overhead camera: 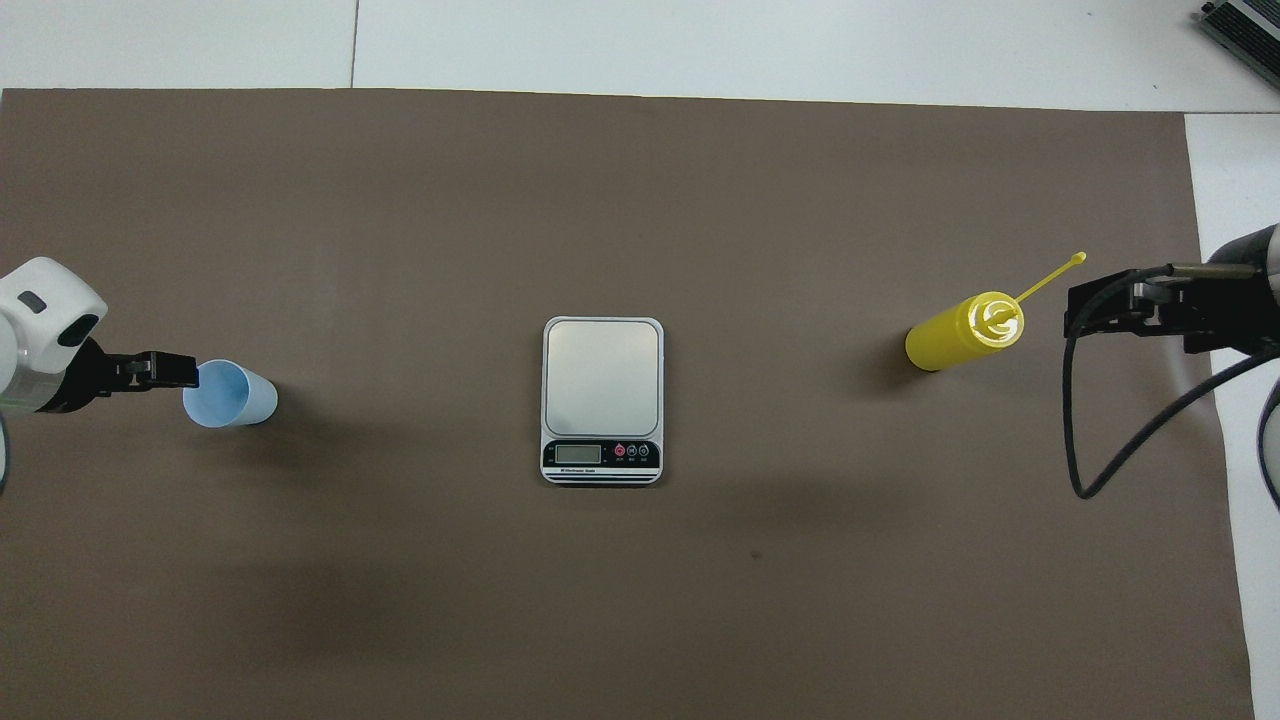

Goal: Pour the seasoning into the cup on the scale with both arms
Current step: 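Close the left gripper on the light-blue cup, then carry the cup with the left gripper onto the scale, then lower the cup onto the scale and open the left gripper, then withdraw the left gripper to rest while the right gripper moves out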

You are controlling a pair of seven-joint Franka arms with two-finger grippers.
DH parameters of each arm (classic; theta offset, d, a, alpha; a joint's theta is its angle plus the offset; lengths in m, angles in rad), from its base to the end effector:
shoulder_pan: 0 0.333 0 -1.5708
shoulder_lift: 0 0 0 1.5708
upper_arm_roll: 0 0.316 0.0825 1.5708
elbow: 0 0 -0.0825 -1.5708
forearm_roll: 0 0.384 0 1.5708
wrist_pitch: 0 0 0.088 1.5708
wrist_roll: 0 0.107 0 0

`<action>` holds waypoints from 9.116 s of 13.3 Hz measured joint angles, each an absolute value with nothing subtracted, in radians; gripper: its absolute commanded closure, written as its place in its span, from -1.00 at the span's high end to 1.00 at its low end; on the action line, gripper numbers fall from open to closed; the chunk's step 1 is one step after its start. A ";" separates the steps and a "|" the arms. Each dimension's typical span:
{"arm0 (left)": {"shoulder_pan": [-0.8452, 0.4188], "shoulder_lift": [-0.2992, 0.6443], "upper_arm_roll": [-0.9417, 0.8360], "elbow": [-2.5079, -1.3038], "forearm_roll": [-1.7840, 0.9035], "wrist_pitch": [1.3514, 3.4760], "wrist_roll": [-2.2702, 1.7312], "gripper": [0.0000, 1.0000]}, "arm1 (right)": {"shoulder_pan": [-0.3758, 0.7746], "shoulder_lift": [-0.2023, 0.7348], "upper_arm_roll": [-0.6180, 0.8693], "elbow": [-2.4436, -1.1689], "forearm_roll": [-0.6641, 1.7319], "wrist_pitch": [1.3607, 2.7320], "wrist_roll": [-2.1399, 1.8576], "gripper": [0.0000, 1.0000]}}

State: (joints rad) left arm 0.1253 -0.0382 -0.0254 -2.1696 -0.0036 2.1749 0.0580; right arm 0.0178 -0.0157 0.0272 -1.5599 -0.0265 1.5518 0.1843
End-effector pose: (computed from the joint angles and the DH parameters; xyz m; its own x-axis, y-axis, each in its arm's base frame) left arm 0.5294 0.0529 0.4145 0.9981 0.0438 0.0435 0.0439 -0.9990 -0.0005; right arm 0.5476 0.0219 0.6366 0.9902 -0.1393 0.0124 -0.1396 -0.9899 0.0251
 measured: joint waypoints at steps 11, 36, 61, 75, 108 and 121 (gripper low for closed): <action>0.140 -0.034 -0.025 -2.282 -0.004 2.319 0.060 0.94 | 0.018 -0.016 0.027 -1.560 -0.026 1.552 0.184 1.00; 0.139 0.004 -0.035 -2.337 -0.004 2.401 0.061 -0.67 | 0.018 -0.016 0.027 -1.560 -0.026 1.552 0.184 1.00; -0.251 0.042 -0.051 -2.175 -0.079 2.328 -0.616 -1.00 | 0.018 -0.016 0.027 -1.560 -0.026 1.552 0.184 1.00; -0.478 0.219 -0.055 -1.833 -0.079 2.169 -1.030 -1.00 | 0.018 -0.016 0.027 -1.560 -0.026 1.552 0.184 1.00; -0.584 0.286 -0.042 -1.833 -0.039 2.220 -1.199 0.13 | 0.018 -0.016 0.027 -1.560 -0.026 1.552 0.184 1.00; -0.365 0.268 -0.036 -1.578 -0.073 1.858 -1.014 0.25 | 0.016 -0.017 0.027 -1.567 -0.026 1.550 0.138 1.00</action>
State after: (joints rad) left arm -0.3646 0.2678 -0.0356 -1.5780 -0.0728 1.8579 -1.0143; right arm 0.0164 -0.0170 0.0267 -1.5673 -0.0264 1.5503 0.1377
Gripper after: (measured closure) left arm 0.379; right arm 0.000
